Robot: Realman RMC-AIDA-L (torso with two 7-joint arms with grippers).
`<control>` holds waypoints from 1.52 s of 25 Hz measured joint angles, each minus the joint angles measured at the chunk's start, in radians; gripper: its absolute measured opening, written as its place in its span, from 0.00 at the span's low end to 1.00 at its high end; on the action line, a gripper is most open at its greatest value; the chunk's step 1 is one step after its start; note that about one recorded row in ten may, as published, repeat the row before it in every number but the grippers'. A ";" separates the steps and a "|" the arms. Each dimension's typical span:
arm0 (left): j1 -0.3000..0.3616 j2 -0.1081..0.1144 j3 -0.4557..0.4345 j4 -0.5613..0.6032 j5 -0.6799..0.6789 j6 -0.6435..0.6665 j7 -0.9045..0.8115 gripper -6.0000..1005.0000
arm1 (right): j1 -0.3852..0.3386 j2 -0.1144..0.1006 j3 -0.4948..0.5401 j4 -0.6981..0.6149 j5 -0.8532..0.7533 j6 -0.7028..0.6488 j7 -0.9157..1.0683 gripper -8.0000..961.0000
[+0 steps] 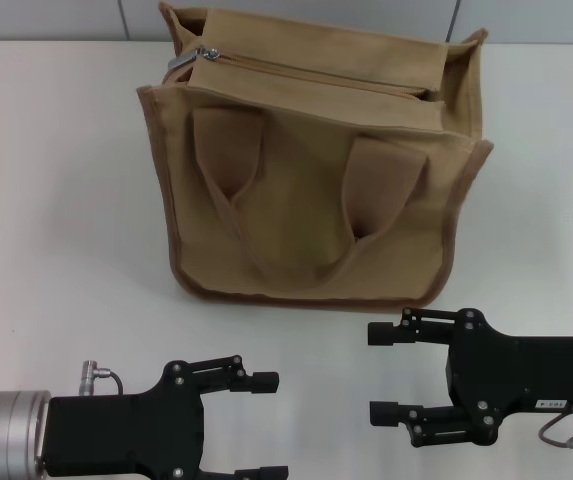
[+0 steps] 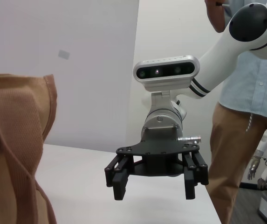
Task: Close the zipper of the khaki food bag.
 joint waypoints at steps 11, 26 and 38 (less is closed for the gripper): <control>-0.004 0.000 -0.008 -0.001 -0.004 -0.004 0.011 0.80 | 0.003 0.000 0.004 0.001 0.000 0.002 0.000 0.79; 0.005 -0.005 -0.374 -0.226 -0.342 -0.054 0.333 0.80 | -0.004 0.000 0.008 0.037 0.045 0.039 -0.024 0.79; -0.120 -0.002 -0.520 -0.296 -0.437 -0.270 0.325 0.80 | -0.026 0.001 0.010 0.116 0.080 0.055 -0.103 0.79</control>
